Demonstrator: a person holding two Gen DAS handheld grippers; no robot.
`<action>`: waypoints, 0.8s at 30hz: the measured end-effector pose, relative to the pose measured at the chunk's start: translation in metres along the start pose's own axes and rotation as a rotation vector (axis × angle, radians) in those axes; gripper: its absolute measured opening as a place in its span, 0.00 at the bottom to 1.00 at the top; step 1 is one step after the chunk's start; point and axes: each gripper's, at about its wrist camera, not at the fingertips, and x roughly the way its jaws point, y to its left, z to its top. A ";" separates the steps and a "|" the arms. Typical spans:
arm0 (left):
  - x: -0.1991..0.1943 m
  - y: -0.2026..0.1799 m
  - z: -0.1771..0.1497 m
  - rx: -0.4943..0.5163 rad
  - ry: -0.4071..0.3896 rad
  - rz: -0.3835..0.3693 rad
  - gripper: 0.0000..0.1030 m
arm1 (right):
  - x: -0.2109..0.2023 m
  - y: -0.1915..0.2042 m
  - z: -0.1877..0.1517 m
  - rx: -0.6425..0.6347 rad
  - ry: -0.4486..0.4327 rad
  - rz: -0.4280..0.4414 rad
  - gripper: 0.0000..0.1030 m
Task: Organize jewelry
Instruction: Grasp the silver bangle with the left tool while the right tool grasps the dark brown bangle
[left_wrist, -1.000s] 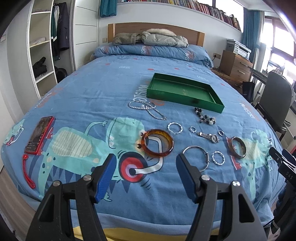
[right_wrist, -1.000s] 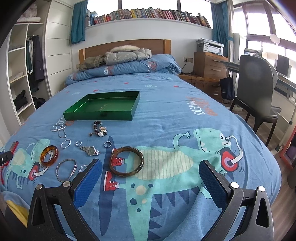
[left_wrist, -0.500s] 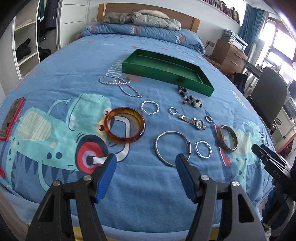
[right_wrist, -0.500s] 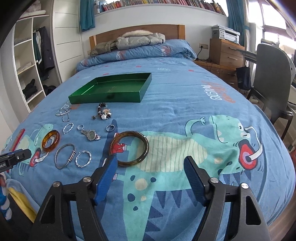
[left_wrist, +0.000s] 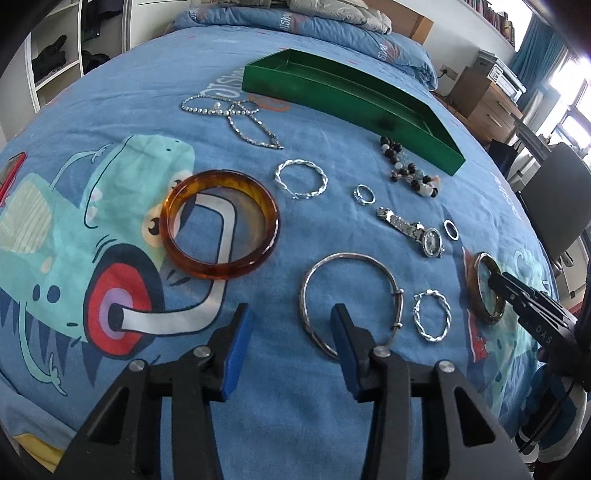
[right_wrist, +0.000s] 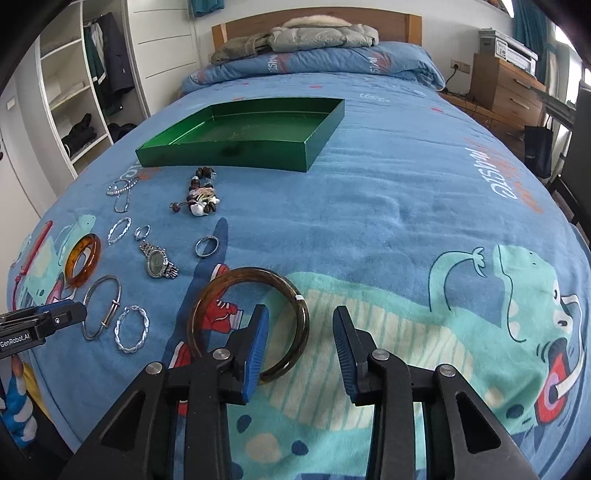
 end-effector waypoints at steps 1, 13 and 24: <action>0.002 -0.001 0.002 -0.003 0.002 0.005 0.37 | 0.004 -0.001 0.001 -0.008 0.010 0.003 0.28; 0.007 -0.029 -0.002 0.074 0.010 0.083 0.04 | 0.011 0.015 0.000 -0.168 0.006 -0.055 0.09; -0.024 -0.038 -0.011 0.165 -0.073 0.150 0.03 | -0.038 0.006 -0.003 -0.089 -0.115 -0.101 0.08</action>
